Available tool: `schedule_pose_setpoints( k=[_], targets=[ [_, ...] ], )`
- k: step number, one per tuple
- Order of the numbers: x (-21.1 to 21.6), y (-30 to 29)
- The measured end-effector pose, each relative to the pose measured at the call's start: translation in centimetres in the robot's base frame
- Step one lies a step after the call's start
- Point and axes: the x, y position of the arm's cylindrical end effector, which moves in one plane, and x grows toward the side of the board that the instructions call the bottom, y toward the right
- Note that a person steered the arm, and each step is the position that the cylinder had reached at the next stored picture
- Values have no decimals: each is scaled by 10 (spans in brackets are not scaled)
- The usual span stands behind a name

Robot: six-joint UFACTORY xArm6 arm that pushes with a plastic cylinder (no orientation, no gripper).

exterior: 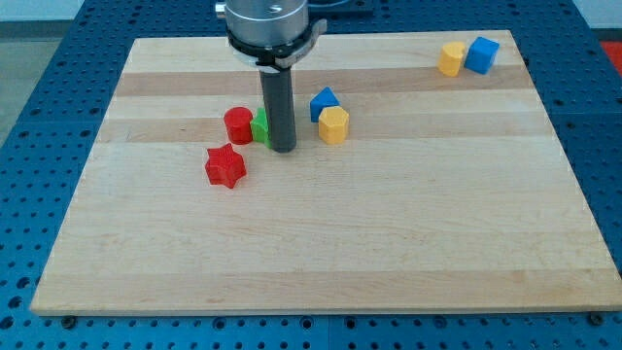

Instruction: Place the green blocks in between the red circle and blue triangle

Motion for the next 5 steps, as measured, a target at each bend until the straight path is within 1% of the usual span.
schedule_pose_setpoints(
  k=[1,3,5],
  targets=[
    [-11,0],
    [-11,36],
    [-11,45]
  ],
)
